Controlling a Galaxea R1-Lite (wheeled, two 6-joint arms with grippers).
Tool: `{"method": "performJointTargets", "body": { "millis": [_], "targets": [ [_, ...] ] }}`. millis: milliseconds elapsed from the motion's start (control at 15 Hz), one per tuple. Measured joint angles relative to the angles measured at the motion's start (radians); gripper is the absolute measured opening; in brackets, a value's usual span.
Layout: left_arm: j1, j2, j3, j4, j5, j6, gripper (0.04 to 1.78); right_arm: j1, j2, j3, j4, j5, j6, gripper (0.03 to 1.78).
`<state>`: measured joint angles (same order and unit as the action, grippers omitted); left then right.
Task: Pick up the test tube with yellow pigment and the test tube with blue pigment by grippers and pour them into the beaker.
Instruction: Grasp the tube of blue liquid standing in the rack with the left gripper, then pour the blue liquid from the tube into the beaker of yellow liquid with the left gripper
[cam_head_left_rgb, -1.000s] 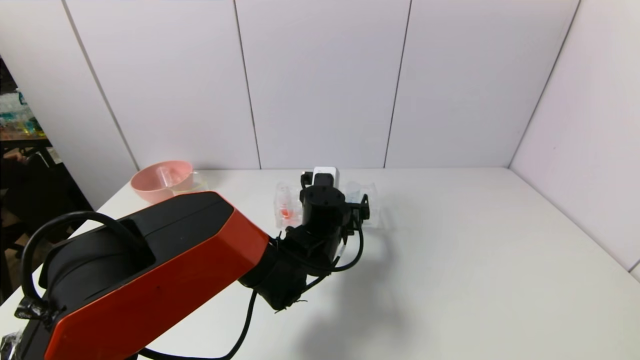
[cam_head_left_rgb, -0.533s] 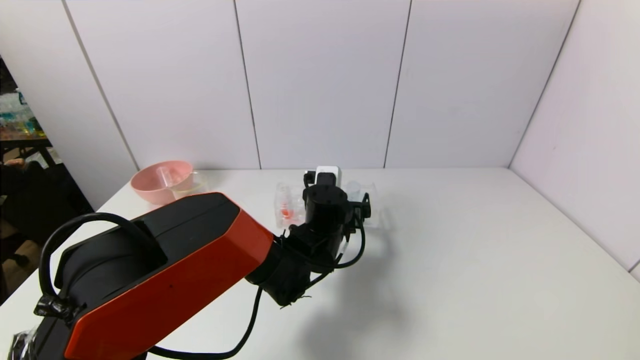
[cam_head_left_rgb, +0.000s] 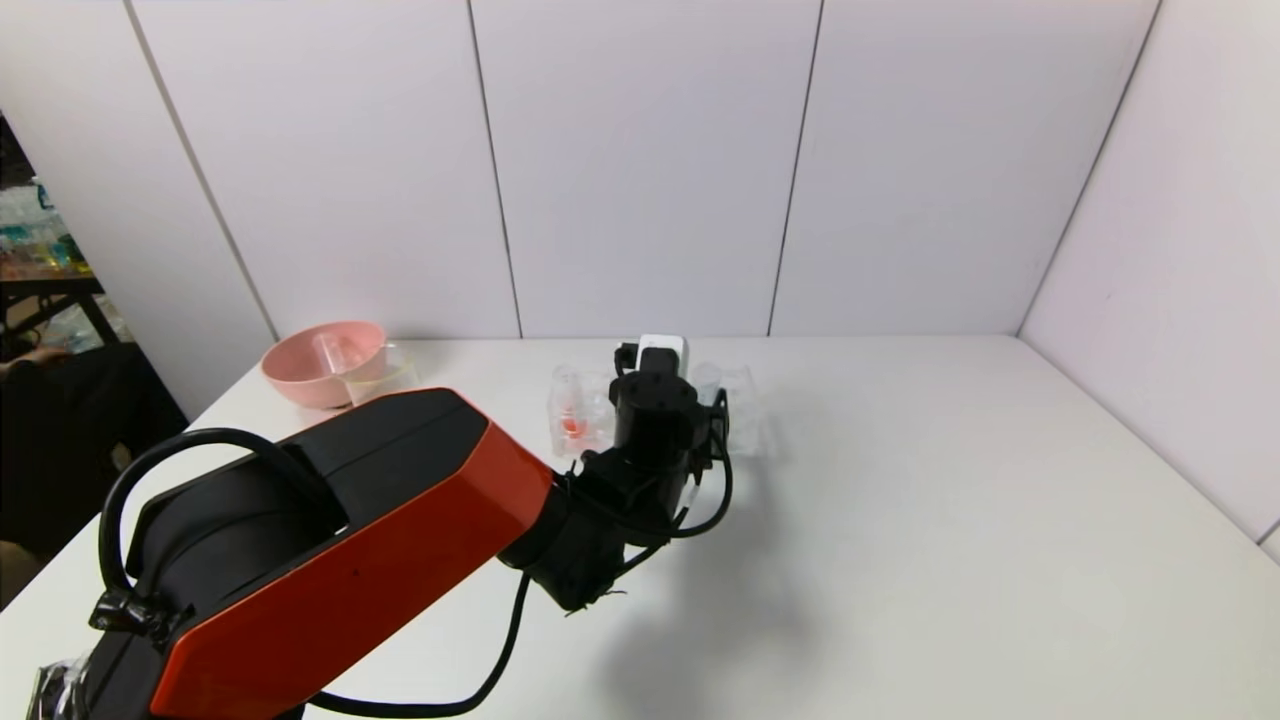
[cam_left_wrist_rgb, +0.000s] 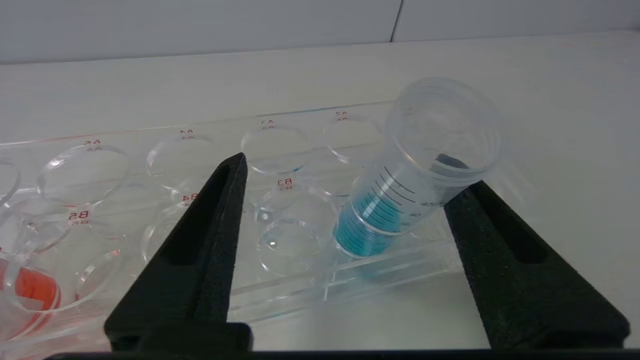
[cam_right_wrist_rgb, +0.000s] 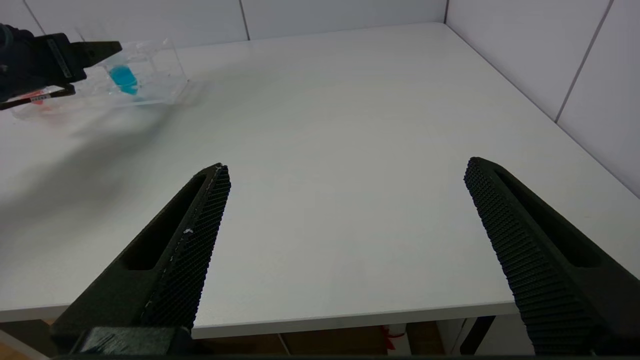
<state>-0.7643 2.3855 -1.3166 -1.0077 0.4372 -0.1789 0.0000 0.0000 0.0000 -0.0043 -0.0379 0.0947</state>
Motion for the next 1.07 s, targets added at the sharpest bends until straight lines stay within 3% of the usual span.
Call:
{"method": "performJointTargets", "body": {
  "millis": [267,333,1067],
  "targets": [
    [-0.002,0.004,-0.019,0.002,-0.006,0.011,0.54,0.0,0.0,0.0,0.0,0.0,0.0,1.71],
    [-0.002,0.006,-0.024,0.003,-0.005,0.014,0.47,0.0,0.0,0.0,0.0,0.0,0.0,1.71],
    [-0.005,-0.004,-0.04,0.012,0.002,0.035,0.44,0.0,0.0,0.0,0.0,0.0,0.0,1.71]
  ]
}}
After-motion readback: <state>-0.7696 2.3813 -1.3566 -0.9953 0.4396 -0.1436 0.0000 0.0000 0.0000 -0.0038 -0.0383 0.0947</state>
